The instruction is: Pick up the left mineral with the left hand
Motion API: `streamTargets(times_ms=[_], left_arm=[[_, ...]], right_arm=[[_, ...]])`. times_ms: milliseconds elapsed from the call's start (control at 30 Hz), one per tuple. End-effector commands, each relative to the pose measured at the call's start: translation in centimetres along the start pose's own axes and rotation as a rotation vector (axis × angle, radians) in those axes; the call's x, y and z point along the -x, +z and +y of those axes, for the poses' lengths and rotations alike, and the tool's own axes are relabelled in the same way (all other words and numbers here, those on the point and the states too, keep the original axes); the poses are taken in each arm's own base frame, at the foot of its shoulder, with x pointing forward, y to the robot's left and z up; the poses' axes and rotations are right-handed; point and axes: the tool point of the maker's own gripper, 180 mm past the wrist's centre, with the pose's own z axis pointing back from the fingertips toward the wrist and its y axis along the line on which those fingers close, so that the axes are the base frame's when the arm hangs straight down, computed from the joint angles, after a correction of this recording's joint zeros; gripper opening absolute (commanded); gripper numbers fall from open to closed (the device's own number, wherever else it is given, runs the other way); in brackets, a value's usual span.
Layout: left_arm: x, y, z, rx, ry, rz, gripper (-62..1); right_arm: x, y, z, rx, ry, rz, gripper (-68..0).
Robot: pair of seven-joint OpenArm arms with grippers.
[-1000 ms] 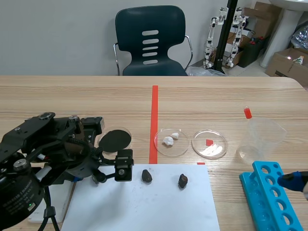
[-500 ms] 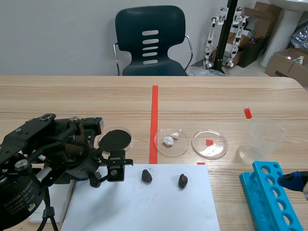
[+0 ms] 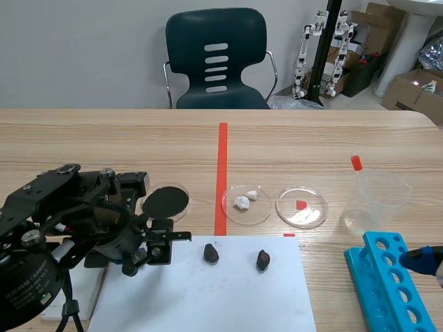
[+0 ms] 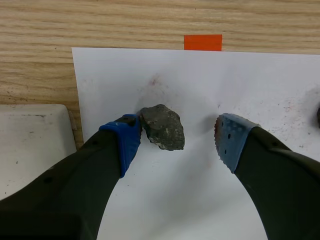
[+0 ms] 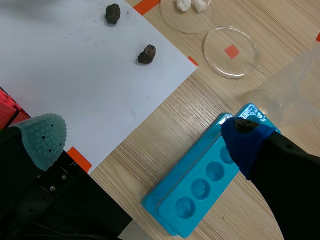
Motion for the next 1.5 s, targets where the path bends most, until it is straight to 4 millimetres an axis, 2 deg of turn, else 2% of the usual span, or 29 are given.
streamTargets(times_ms=[0, 133, 333, 700, 800, 900, 1200, 1333, 1467], left_arm=[[-0.7, 0.3, -0.3, 0.009, 0.005, -0.016, -32.7], [-0.7, 0.3, -0.3, 0.009, 0.005, -0.019, -41.9], [-0.7, 0.3, -0.3, 0.009, 0.005, -0.019, -49.6], [-0.5, 0.3, 0.3, 0.001, 0.009, -0.024, -49.6], [-0.9, 0.9, 0.5, 0.005, 0.002, -0.094, -49.6], [-1.8, 2.2, 0.3, 0.019, -0.010, -0.204, -49.6], [-4.1, 8.1, 0.1, 0.066, -0.077, -0.547, -49.6], [-4.7, 11.3, -0.9, 0.144, -0.176, -0.712, -49.6], [-4.3, 14.5, -2.5, 0.274, -0.286, -0.846, -49.6]], right_arm=[[-0.9, 0.0, -0.3, 0.007, 0.010, -0.028, -1.9], [-0.9, 0.0, -0.3, 0.007, 0.010, -0.028, -1.9], [-0.9, 0.0, -0.3, 0.007, 0.010, -0.028, -1.9], [-0.9, 0.0, -0.3, 0.007, 0.010, -0.028, -1.9], [-0.9, 0.0, -0.3, 0.007, 0.010, -0.028, -1.9], [-0.9, 0.0, -0.3, 0.007, 0.010, -0.028, -1.9], [-0.9, 0.0, -0.3, 0.007, 0.010, -0.028, -1.9], [-0.9, 0.0, -0.3, 0.007, 0.010, -0.028, -1.9], [-0.9, 0.0, -0.3, 0.007, 0.010, -0.028, -1.9]])
